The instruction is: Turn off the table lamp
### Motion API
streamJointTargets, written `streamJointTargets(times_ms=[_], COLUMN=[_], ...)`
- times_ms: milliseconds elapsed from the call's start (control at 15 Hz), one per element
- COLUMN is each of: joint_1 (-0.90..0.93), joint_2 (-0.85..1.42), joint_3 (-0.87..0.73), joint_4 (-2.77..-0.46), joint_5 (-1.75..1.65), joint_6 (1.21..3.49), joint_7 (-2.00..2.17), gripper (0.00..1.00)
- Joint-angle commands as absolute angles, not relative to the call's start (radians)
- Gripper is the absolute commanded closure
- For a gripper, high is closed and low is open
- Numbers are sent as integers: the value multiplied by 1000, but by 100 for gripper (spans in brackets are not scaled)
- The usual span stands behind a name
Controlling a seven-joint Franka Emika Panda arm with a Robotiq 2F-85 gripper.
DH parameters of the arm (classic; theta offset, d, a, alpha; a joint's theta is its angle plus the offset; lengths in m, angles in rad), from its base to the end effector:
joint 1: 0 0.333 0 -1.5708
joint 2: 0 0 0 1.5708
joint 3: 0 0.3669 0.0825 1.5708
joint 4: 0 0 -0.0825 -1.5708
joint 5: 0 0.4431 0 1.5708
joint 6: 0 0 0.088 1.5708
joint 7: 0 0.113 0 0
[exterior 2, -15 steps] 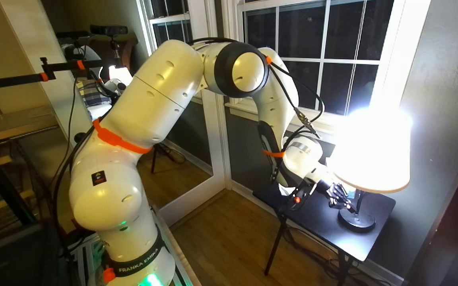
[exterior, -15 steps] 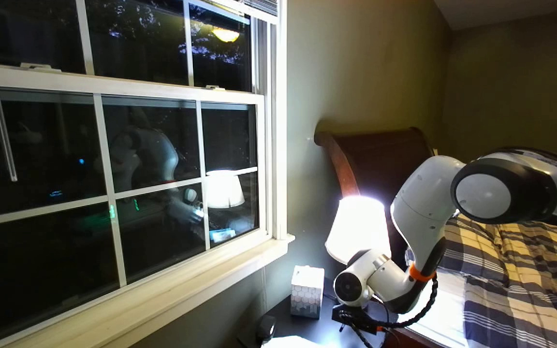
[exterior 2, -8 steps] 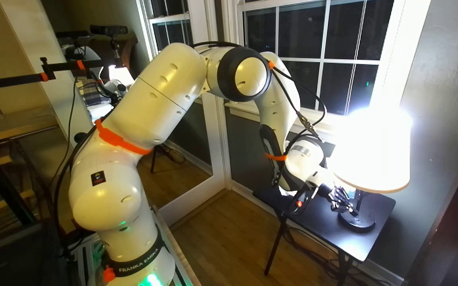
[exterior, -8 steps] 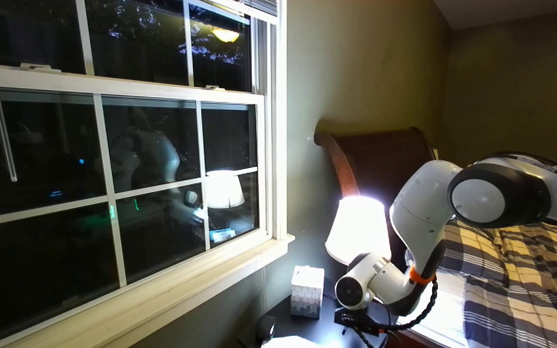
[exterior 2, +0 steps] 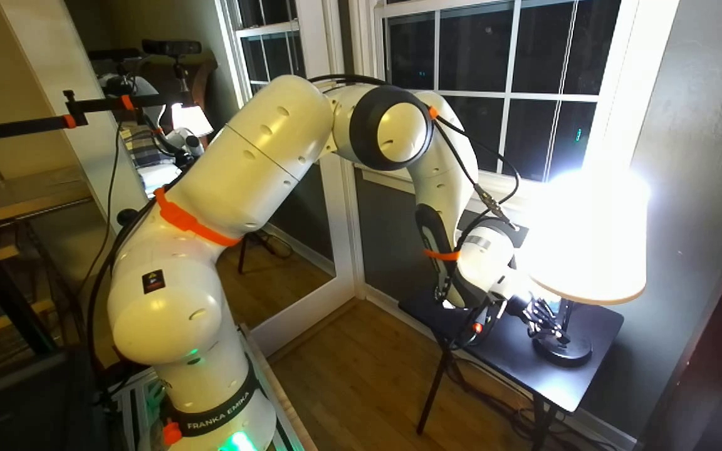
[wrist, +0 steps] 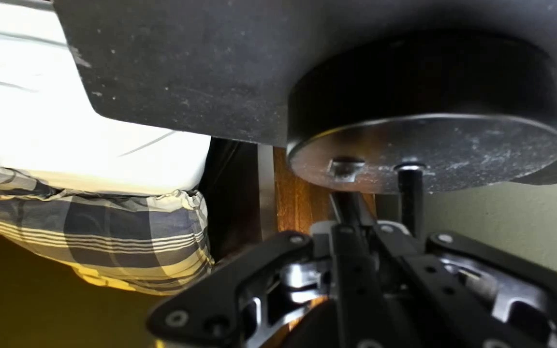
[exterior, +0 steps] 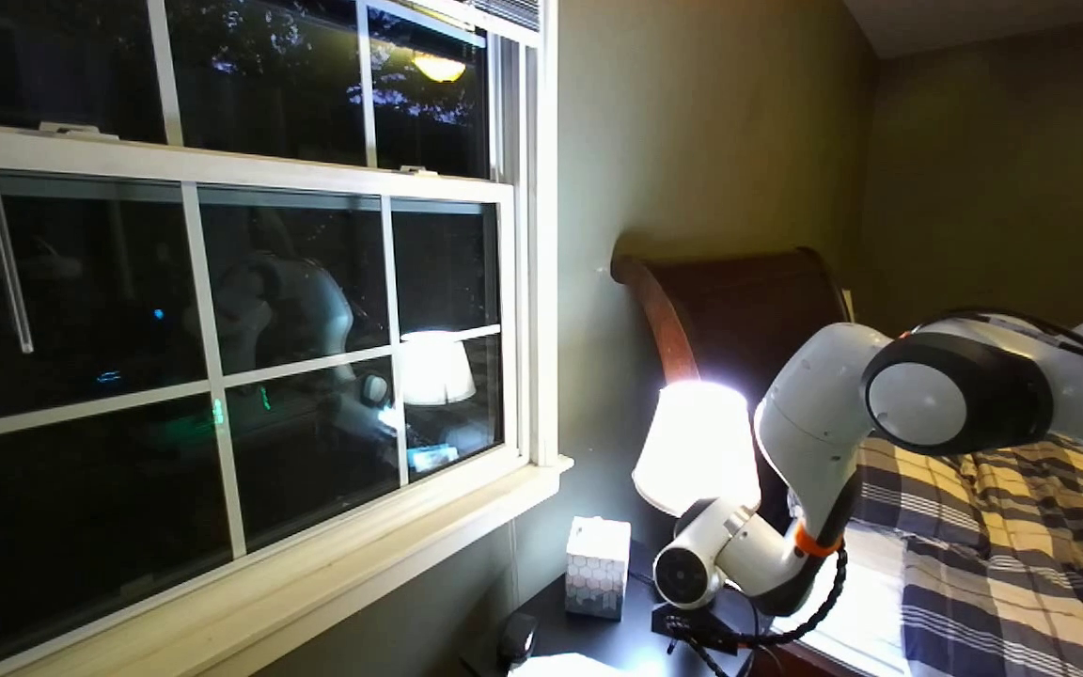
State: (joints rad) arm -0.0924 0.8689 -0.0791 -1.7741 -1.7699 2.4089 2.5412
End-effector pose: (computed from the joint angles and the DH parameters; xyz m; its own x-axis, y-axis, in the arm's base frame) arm 0.6772 -0.1262 0.0349 0.2615 -0.4822 0.8361 -0.8919 -0.4519 0.0183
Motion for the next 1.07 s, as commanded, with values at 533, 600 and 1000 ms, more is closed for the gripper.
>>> streamJointTargets(times_ms=[533, 600, 1000], joint_1=[-117, -117, -116], joint_2=[906, 902, 906], joint_3=[-56, -55, -53], joint_4=[-1738, -1741, -1740], joint_5=[-1793, -1791, -1783], joint_6=[2394, 2393, 2386], joint_7=[2564, 2564, 2558], gripper=[100, 100, 100])
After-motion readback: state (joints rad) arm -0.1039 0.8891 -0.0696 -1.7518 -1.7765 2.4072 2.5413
